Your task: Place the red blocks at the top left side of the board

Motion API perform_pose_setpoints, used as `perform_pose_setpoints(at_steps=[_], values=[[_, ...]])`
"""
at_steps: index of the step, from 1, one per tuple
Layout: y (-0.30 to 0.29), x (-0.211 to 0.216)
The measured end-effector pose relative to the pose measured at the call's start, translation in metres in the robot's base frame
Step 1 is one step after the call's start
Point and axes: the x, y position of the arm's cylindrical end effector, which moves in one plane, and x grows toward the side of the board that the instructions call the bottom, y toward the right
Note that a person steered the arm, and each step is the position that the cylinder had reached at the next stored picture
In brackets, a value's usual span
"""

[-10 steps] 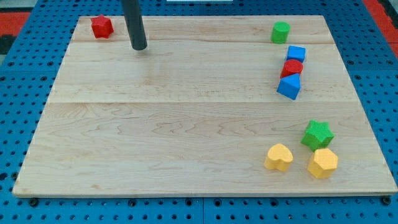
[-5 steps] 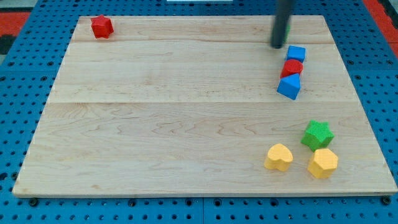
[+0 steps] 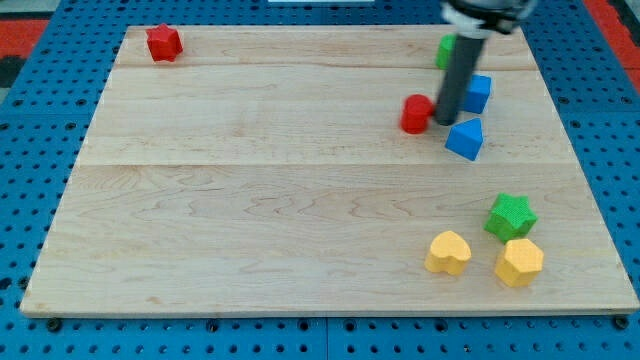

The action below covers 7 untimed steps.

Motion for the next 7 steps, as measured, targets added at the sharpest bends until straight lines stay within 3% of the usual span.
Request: perform_pose_setpoints(at_steps=[2,4,5,6,7], values=[[-0.184,-0.035],[-0.183,-0.094],[-0.235,-0.117],[-0.209,-0.124],[-0.233,-0.144]])
